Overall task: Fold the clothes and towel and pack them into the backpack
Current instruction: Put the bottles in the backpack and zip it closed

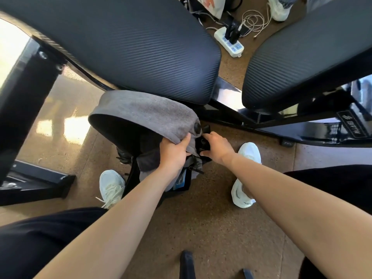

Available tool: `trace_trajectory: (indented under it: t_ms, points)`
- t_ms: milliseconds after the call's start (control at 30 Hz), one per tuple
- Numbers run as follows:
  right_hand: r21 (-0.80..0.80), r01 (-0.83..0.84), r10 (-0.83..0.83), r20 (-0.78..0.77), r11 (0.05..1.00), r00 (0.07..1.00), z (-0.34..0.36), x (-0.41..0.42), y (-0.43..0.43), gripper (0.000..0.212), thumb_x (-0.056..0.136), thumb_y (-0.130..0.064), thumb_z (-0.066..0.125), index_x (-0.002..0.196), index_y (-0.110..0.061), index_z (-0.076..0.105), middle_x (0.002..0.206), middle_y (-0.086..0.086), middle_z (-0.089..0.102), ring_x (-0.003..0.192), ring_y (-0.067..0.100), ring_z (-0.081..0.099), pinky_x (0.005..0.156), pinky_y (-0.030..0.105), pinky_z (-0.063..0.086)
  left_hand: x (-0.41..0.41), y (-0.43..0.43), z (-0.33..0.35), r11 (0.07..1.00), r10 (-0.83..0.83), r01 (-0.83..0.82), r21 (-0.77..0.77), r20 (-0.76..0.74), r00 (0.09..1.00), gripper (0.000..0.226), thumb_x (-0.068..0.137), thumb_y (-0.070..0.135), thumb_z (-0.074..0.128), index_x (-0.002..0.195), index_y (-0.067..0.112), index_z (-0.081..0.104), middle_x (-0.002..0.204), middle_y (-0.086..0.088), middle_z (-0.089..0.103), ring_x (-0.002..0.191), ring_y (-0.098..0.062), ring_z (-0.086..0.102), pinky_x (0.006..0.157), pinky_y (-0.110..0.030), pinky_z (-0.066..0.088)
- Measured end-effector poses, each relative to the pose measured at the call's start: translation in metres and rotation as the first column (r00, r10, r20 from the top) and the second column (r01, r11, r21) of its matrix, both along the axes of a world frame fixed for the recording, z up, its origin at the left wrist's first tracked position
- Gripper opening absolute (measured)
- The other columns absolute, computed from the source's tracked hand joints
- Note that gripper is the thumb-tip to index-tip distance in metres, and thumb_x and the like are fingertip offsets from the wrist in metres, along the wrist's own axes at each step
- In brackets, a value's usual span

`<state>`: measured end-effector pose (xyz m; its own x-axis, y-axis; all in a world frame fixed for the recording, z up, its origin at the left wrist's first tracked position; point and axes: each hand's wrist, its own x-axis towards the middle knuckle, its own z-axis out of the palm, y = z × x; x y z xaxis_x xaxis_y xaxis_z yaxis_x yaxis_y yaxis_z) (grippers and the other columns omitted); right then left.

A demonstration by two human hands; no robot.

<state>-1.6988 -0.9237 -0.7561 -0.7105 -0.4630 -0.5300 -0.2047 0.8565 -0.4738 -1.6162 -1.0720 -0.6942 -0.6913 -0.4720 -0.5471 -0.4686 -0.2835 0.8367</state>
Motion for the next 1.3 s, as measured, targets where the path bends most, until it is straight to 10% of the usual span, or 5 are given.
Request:
trace_trajectory:
  t_ms: [233, 433, 833, 1000, 1300]
  points:
    - [0.107, 0.133, -0.144, 0.103, 0.985, 0.984, 0.014, 0.005, 0.026, 0.086, 0.089, -0.024, 0.075, 0.158, -0.017, 0.025, 0.154, 0.01, 0.045, 0.139, 0.031, 0.047, 0.11, 0.044, 0.046, -0.01, -0.016, 0.004, 0.991, -0.131, 0.129, 0.034, 0.051, 0.99, 0.018, 0.094, 0.023, 0.073, 0.111, 0.024, 0.067, 0.116, -0.003, 0.072, 0.107, -0.021, 0.071, 0.09, -0.048, 0.061]
    - [0.116, 0.124, -0.152, 0.279, 0.985, 0.948, 0.032, 0.042, 0.041, 0.045, 0.094, -0.029, 0.071, 0.135, -0.015, 0.058, 0.123, 0.006, 0.067, 0.111, 0.023, 0.065, 0.096, 0.036, 0.055, 0.017, -0.037, 0.019, 0.905, -0.388, 0.408, -0.124, 0.157, 0.908, 0.03, 0.089, 0.034, 0.077, 0.116, 0.027, 0.067, 0.119, 0.001, 0.071, 0.113, -0.016, 0.067, 0.096, -0.041, 0.058]
    - [-0.104, 0.03, -0.011, 0.181, 0.994, 0.983, 0.081, 0.132, -0.008, 0.025, 0.092, -0.036, 0.067, 0.113, -0.023, 0.071, 0.103, -0.001, 0.075, 0.096, 0.018, 0.069, 0.088, 0.034, 0.057, 0.15, -0.055, 0.018, 0.081, -0.461, 0.959, -0.272, 0.843, 0.278, 0.069, 0.081, 0.06, 0.071, 0.135, 0.024, 0.048, 0.134, 0.0, 0.058, 0.122, -0.026, 0.058, 0.094, -0.042, 0.052]
    - [-0.009, 0.001, 0.0, 0.154, 1.0, 0.988, 0.077, 0.131, 0.008, 0.023, 0.097, -0.034, 0.061, 0.115, -0.022, 0.068, 0.108, 0.002, 0.071, 0.1, 0.024, 0.068, 0.091, 0.043, 0.057, 0.152, -0.07, 0.016, 0.105, -0.472, 0.91, -0.4, 0.785, 0.4, 0.016, 0.104, 0.027, 0.05, 0.117, 0.025, 0.059, 0.113, -0.003, 0.07, 0.099, -0.023, 0.068, 0.074, -0.033, 0.051]
    - [-0.108, 0.466, -0.421, 0.288, 0.878, 0.86, 0.046, 0.104, 0.011, 0.027, 0.1, -0.034, 0.059, 0.12, -0.016, 0.065, 0.111, 0.007, 0.071, 0.105, 0.027, 0.066, 0.097, 0.045, 0.054, 0.113, -0.082, 0.092, 0.11, -0.501, 0.552, -0.827, 0.433, 0.749, 0.027, 0.105, 0.032, 0.05, 0.125, 0.024, 0.066, 0.109, 0.007, 0.068, 0.097, -0.019, 0.068, 0.063, -0.017, 0.033]
